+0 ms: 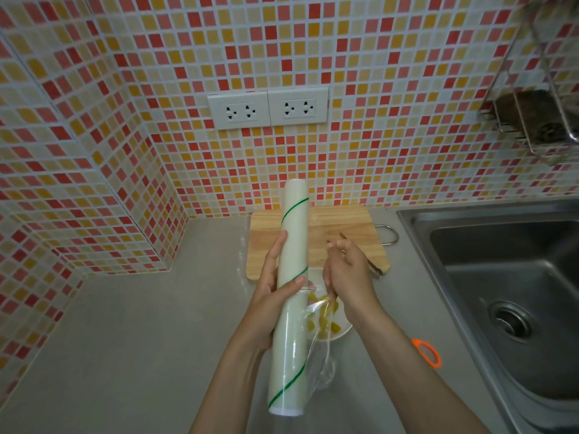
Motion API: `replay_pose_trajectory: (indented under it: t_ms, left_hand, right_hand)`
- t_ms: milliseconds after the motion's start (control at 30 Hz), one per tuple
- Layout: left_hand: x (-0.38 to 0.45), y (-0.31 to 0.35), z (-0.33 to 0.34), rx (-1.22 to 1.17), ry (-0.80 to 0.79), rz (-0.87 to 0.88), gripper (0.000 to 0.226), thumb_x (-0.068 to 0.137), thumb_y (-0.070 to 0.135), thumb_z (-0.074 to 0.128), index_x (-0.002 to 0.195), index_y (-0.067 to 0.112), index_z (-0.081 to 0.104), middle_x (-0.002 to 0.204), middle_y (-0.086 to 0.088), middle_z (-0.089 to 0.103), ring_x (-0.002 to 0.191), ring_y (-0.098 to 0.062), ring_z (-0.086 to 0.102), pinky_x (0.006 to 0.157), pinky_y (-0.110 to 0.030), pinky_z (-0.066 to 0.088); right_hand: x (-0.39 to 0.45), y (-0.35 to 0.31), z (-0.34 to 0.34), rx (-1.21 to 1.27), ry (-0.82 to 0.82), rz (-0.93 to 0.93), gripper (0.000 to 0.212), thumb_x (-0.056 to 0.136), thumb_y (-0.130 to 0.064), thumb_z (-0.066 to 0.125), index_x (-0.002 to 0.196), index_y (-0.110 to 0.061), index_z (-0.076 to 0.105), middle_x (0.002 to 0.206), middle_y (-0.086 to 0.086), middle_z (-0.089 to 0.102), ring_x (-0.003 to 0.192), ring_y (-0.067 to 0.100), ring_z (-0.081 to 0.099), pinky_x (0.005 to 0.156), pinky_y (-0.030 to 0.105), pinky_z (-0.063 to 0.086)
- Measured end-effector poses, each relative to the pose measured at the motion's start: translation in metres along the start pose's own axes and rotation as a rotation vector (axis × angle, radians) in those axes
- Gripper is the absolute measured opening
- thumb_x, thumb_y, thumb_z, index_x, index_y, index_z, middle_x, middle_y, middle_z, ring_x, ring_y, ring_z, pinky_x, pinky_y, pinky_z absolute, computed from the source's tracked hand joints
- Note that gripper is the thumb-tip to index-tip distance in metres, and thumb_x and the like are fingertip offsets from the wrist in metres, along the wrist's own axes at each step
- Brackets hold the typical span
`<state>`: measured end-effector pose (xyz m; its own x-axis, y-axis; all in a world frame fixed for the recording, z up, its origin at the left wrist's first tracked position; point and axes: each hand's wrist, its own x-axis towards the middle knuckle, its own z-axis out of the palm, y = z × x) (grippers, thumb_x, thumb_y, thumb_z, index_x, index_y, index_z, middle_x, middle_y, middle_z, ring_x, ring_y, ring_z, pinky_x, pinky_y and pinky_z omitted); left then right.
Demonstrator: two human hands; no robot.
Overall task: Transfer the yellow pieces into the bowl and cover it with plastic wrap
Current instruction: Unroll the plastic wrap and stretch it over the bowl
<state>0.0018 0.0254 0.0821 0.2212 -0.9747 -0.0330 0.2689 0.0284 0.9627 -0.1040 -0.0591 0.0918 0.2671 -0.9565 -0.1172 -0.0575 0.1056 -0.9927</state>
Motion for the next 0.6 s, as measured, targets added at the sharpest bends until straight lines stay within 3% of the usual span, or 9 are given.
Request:
replay_pose_trajectory:
  t_ms: [67,167,267,333,467,600]
  left_hand:
    - [-0.001,0.002,0.001,-0.006,-0.011,0.015,0.073,0.075,0.017,0.064,0.131,0.057,0.037,0.115,0.007,0.064,0.080,-0.020,0.064,0.065,-0.033,0.056]
    - [-0.002,0.004,0.000,-0.014,-0.030,0.018,0.073,0.076,0.014,0.062,0.132,0.055,0.037,0.111,0.003,0.064,0.076,-0.019,0.063,0.064,-0.031,0.056]
    - [-0.004,0.005,-0.002,-0.033,-0.069,0.012,0.073,0.078,0.014,0.060,0.134,0.053,0.036,0.100,0.005,0.068,0.073,-0.019,0.061,0.062,-0.032,0.055]
    - [-0.004,0.005,-0.004,-0.073,-0.092,-0.001,0.068,0.080,0.017,0.059,0.134,0.052,0.038,0.104,-0.005,0.066,0.070,-0.020,0.061,0.058,-0.031,0.055]
    - [-0.003,0.004,-0.008,-0.218,-0.070,-0.032,0.046,0.086,0.041,0.051,0.131,0.052,0.043,0.116,-0.017,0.061,0.063,-0.023,0.060,0.054,-0.031,0.053]
    - [-0.002,-0.001,-0.012,-0.232,-0.005,-0.020,0.045,0.091,0.030,0.043,0.131,0.050,0.044,0.113,-0.006,0.066,0.066,-0.018,0.063,0.059,-0.031,0.054]
  right_hand:
    - [0.004,-0.006,-0.005,0.058,-0.096,0.097,0.027,0.096,-0.026,0.033,0.095,-0.011,0.055,0.035,0.003,0.047,0.031,0.018,0.046,0.038,0.022,0.031]
    - [0.011,-0.011,-0.006,0.051,-0.182,0.105,0.042,0.096,-0.043,0.032,0.089,-0.011,0.058,0.035,0.005,0.048,0.036,0.021,0.051,0.045,0.026,0.035]
    - [0.015,-0.010,-0.002,0.143,-0.212,0.045,0.034,0.094,-0.038,0.043,0.083,-0.009,0.056,0.031,0.002,0.042,0.030,0.018,0.044,0.045,0.028,0.036]
    - [0.016,-0.010,0.002,0.190,-0.220,0.018,0.026,0.095,-0.028,0.047,0.080,-0.008,0.054,0.030,0.000,0.039,0.028,0.015,0.040,0.042,0.027,0.034]
    - [0.015,-0.005,0.009,0.268,-0.112,0.032,0.030,0.097,-0.021,0.043,0.068,-0.014,0.045,0.043,0.000,0.040,0.033,0.012,0.040,0.040,0.023,0.029]
    - [0.008,-0.001,0.014,0.261,0.021,0.019,0.033,0.099,-0.023,0.036,0.068,-0.013,0.040,0.046,0.002,0.045,0.033,0.016,0.041,0.035,0.020,0.030]
